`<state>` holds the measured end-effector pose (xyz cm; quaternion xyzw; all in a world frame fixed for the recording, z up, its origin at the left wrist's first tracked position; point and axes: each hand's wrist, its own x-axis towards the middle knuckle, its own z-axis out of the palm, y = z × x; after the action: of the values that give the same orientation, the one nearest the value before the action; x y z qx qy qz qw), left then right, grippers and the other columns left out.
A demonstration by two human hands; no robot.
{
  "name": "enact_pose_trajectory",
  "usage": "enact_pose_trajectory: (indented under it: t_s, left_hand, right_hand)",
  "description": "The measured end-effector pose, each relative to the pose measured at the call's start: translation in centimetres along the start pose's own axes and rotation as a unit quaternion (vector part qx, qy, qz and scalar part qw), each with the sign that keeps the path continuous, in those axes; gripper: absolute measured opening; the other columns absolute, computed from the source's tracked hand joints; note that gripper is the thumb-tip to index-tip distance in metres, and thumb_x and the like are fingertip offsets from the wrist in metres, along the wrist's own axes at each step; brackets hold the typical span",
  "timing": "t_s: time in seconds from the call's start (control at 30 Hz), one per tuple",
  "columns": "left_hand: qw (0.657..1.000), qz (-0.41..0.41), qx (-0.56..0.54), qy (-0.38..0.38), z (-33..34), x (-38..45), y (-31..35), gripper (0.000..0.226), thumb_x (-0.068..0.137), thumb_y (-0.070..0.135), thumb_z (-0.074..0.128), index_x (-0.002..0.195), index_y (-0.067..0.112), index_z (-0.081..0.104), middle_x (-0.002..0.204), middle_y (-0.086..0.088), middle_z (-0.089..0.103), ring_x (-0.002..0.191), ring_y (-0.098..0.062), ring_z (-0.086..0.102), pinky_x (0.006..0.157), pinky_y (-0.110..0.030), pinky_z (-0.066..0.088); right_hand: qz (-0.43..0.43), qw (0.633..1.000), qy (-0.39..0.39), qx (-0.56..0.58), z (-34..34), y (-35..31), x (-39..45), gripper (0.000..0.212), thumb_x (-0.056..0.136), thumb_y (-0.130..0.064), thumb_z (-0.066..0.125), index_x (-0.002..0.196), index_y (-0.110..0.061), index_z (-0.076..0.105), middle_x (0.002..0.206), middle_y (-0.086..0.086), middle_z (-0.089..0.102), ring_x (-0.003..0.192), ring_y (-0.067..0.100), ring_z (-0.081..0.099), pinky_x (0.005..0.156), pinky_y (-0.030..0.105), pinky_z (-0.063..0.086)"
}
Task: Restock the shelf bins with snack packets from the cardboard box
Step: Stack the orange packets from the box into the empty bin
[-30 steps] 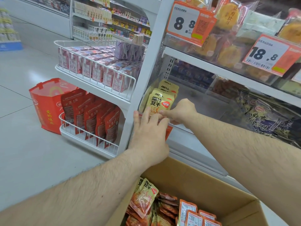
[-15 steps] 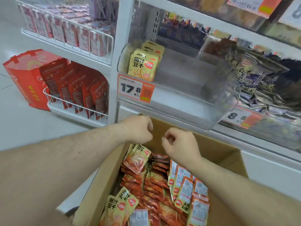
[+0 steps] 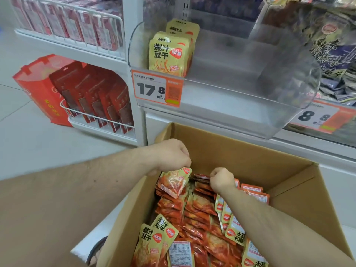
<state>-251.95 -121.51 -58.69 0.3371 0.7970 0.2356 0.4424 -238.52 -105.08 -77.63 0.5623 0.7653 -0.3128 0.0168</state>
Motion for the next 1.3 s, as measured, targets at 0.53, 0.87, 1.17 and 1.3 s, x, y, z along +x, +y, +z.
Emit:
enact_pose_trajectory:
  t_s: [0.53,0.87,1.17,1.3]
  left_hand:
    - [0.893,-0.126,-0.426,0.066,2.3,3.3,0.5,0.072,0.081,-0.015,0.063,0.142,0.016,0.040,0.114,-0.017,0.059,0.080,-0.022,0.063,0.050,-0.027,0.050]
    - [0.928,-0.127,-0.350,0.021,1.5,3.5,-0.2,0.050,0.088,-0.016,0.055,0.130,0.011,0.050,0.118,-0.020,0.063,0.094,-0.035,0.068,0.079,-0.044,0.058]
    - [0.941,-0.102,-0.321,-0.037,1.5,2.4,-0.1,0.039,0.095,-0.017,0.038,0.107,0.012,0.063,0.105,-0.019,0.069,0.093,-0.034,0.066,0.070,-0.043,0.055]
    - [0.944,-0.108,-0.311,-0.027,1.2,2.1,-0.6,0.040,0.095,-0.015,0.040,0.126,0.004,0.055,0.113,-0.024,0.065,0.101,-0.039,0.064,0.077,-0.048,0.056]
  right_hand:
    - [-0.356,0.895,0.072,0.257,-4.8,-2.2,-13.2,0.027,0.095,-0.028,0.050,0.111,-0.049,0.045,0.090,-0.023,0.067,0.070,0.008,0.066,0.067,0.020,0.051]
    - [-0.074,0.904,-0.030,-0.420,-5.8,9.0,-4.0,0.055,0.074,-0.053,0.058,0.122,-0.026,0.053,0.126,-0.002,0.059,0.126,0.025,0.043,0.106,0.046,0.026]
    - [-0.068,0.900,-0.034,-0.430,-4.6,10.1,-3.9,0.024,0.088,-0.044,0.057,0.111,-0.038,0.060,0.133,-0.001,0.050,0.130,0.027,0.034,0.109,0.050,0.022]
    - [-0.174,0.924,-0.099,-0.326,-6.5,8.1,-5.0,0.027,0.090,-0.020,0.052,0.070,-0.026,0.035,0.086,-0.010,0.051,0.102,0.024,0.049,0.079,0.036,0.032]
